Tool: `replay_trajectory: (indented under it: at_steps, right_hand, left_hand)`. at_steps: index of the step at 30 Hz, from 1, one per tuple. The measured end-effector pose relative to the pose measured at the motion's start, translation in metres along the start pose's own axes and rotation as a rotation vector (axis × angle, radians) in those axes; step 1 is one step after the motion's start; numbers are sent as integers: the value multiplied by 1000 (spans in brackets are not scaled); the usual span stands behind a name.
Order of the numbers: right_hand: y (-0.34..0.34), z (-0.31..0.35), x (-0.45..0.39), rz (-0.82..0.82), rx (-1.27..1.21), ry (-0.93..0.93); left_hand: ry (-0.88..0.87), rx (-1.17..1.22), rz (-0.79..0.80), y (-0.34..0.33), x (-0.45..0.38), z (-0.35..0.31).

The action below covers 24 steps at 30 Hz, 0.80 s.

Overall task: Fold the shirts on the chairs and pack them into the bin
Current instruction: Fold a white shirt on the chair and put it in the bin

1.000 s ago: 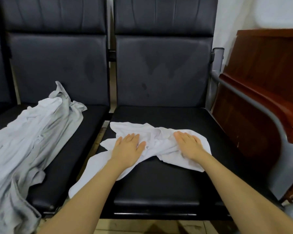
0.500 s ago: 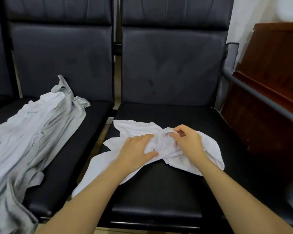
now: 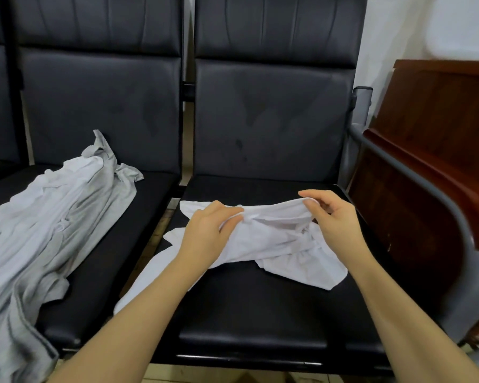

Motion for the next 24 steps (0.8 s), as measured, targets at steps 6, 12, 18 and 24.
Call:
replay_trajectory:
  at_steps: [6, 12, 18, 24]
  right_hand:
    - [20, -13, 12, 183, 349, -32]
    - [38, -13, 28, 323, 473, -48]
    - [46, -12, 41, 271, 341, -113]
    - [53, -1, 36, 145, 191, -129]
  left_hand:
    - [-113, -210, 180, -20, 19, -5]
    - [-172, -63, 163, -26, 19, -26]
    - [-336, -167, 192, -44, 23, -76]
    - [-376, -146, 264, -73, 24, -98]
Point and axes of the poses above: each hand's wrist, its own x-axis away from the middle knuckle, its own y-axis out of the back of the hand, z = x × y, the point moved 4 cm from there along -x, towards the middle knuckle, and after that the axes turned 14 degrees about -x, right-handed, at the moved point
